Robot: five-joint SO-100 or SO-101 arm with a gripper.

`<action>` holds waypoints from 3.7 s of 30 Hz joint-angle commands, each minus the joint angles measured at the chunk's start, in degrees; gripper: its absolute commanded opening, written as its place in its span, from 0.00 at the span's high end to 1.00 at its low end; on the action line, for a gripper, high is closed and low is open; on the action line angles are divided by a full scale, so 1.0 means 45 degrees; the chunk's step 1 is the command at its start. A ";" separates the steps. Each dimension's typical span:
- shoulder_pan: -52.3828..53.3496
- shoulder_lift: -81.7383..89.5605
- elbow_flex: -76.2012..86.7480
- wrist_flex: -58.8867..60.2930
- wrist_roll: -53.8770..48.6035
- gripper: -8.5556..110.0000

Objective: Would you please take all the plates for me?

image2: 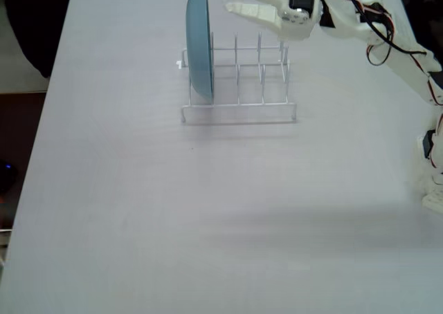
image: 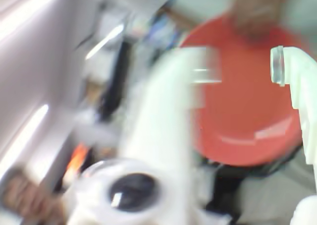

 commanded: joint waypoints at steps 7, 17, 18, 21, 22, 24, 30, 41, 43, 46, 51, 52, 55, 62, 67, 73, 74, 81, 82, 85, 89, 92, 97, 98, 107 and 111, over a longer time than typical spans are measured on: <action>0.2988 -0.0352 0.0059 0.0508 -0.0273 0.93; 0.4238 -0.2754 -0.0410 0.0684 -0.0996 0.67; 0.4277 -0.3184 -0.0801 0.0684 -0.1055 0.66; 0.4336 -0.4492 -0.2109 0.0684 -0.1172 0.66; 0.4336 -0.4883 -0.2461 0.0684 -0.1133 0.65; 0.4336 -0.5566 -0.2988 0.0684 -0.0996 0.65; 0.4336 -0.6582 -0.3418 -0.0469 -0.0937 0.67; 0.4297 -0.7480 -0.3418 -0.1758 0.0117 0.73; 0.4297 -0.7480 -0.3418 -0.1855 0.0273 0.80; 0.4277 -0.7480 -0.3730 -0.1855 0.0469 0.93; 0.4375 -0.7461 -0.4727 -0.0977 0.0430 0.93; 0.4414 -0.7422 -0.5117 -0.0664 0.0293 0.93; 0.4570 -0.6777 -0.5684 0.0098 -0.0254 0.93; 0.5215 -0.3965 -0.5684 0.1855 -0.1367 0.93; 0.5195 -0.1680 -0.4961 0.2246 -0.1797 0.93; 0.4785 0.0293 -0.4395 0.2012 -0.1641 0.93; 0.4688 0.0547 -0.4395 0.2012 -0.1484 0.93; 0.2754 0.1953 -0.4121 0.1426 -0.0371 0.93; 0.2344 0.2227 -0.3770 0.1191 -0.0098 0.93; 0.0879 0.2930 -0.2773 0.0430 0.0586 0.93; -0.1152 0.3105 -0.2246 -0.0566 0.1172 0.93; -0.2637 0.3105 -0.1367 -0.1914 0.1465 0.93; -0.4121 0.3105 0.0742 -0.4980 0.2266 0.93; -0.4434 0.3086 0.1211 -0.5625 0.2285 0.93; -0.5293 0.1934 0.2617 -0.9219 0.2695 0.93; -0.5176 0.1563 0.2617 -0.9785 0.2812 0.93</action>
